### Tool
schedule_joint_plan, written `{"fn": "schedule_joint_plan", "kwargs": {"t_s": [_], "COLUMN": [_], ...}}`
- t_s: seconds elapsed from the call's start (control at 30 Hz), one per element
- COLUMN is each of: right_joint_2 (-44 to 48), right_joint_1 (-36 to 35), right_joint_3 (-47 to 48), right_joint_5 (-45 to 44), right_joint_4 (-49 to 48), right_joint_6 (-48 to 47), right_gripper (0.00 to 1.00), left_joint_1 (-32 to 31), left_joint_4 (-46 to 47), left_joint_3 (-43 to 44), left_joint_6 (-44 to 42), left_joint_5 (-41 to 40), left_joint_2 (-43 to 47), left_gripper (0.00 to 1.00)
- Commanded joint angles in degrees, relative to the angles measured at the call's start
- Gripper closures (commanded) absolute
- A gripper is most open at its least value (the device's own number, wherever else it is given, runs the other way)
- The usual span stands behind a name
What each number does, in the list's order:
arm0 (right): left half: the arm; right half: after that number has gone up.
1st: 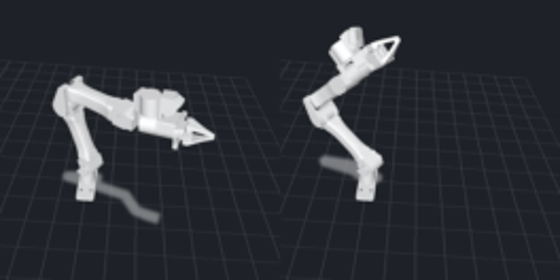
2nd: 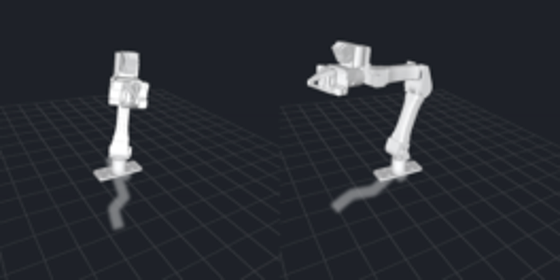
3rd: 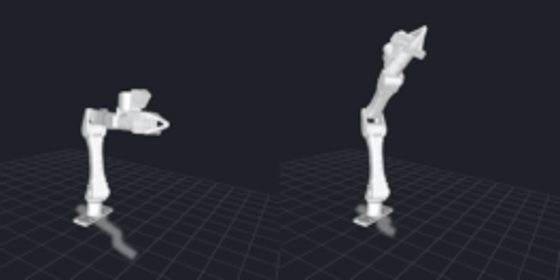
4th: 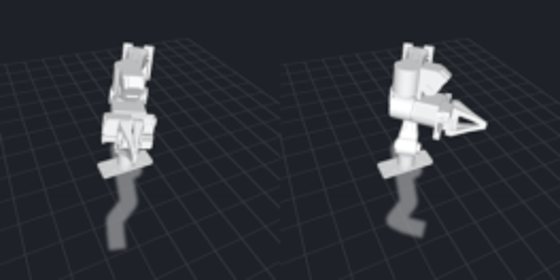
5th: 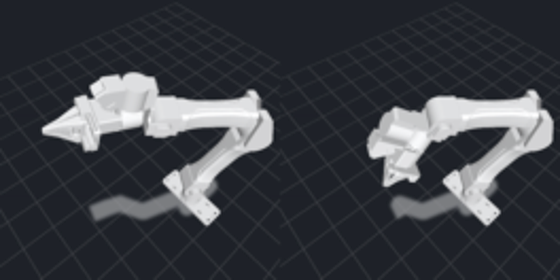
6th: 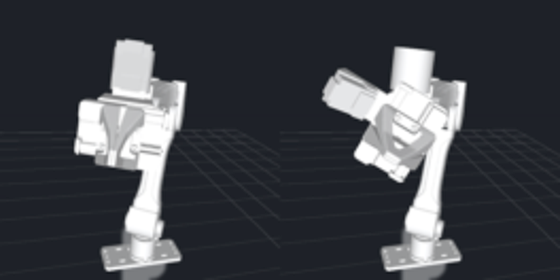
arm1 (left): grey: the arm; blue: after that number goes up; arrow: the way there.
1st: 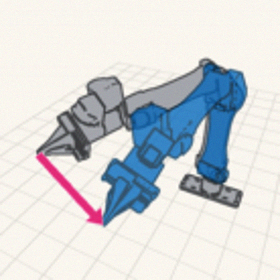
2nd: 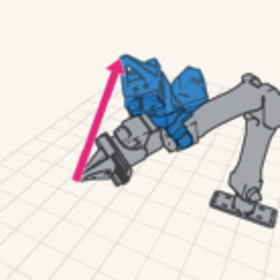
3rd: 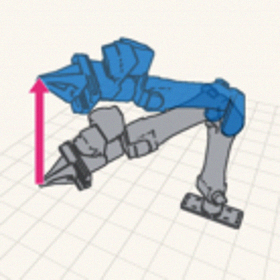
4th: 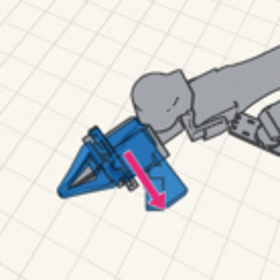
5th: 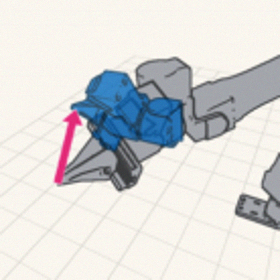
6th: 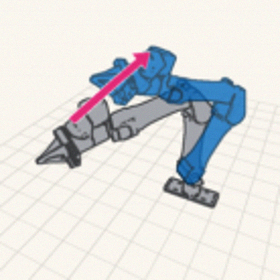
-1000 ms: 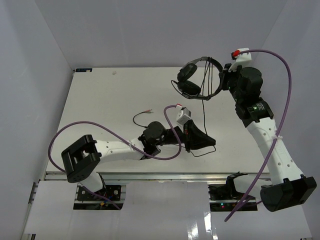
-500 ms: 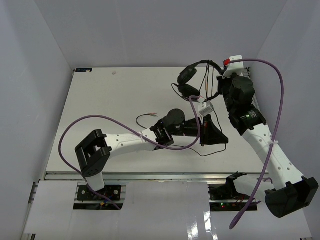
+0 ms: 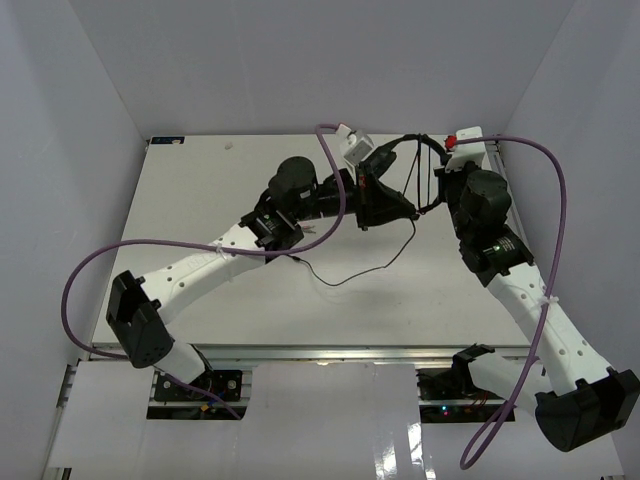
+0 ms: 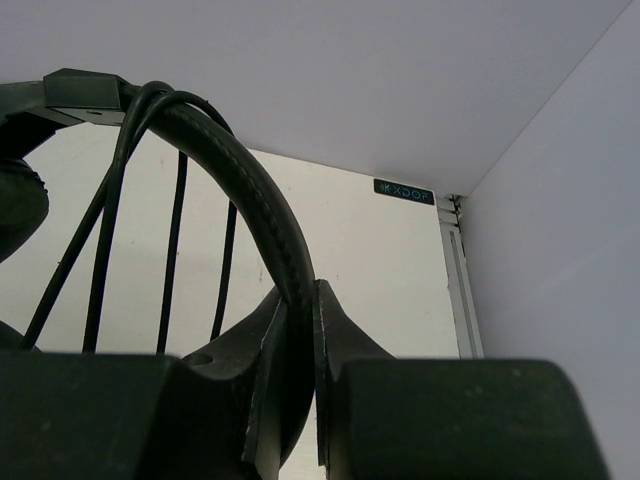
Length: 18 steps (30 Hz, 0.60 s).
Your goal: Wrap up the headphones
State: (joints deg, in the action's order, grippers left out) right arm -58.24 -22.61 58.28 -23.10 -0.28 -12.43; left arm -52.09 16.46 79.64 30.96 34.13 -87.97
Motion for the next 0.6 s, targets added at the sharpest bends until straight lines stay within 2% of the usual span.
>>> {"fn": "schedule_joint_plan", "kwargs": {"t_s": [0.0, 0.27, 0.43, 0.57], "right_joint_2": [1.9, 2.72, 3.13, 3.45], "right_joint_1": [-0.15, -0.24, -0.32, -0.41], "right_joint_3": [0.48, -1.26, -2.69, -2.56], "right_joint_5": [-0.28, -0.78, 0.84, 5.89], "right_joint_4": [-5.96, -6.95, -6.87, -3.39], "right_joint_6": [-0.23, -3.0, -5.16, -7.05], "right_gripper": [0.92, 0.92, 0.92, 0.92], "left_joint_1": [2.23, 6.0, 6.38, 6.38], "left_joint_4": [-11.11, -27.09, -40.94, -50.31], "left_joint_3": [5.81, 18.5, 27.71, 33.53], "left_joint_6": [-3.11, -10.98, -20.72, -28.24], "left_joint_5": [1.14, 2.67, -3.66, -11.86], "left_joint_2": [2.5, -0.1, -2.76, -4.62], "left_gripper": [1.0, 1.0, 1.0, 1.0]}}
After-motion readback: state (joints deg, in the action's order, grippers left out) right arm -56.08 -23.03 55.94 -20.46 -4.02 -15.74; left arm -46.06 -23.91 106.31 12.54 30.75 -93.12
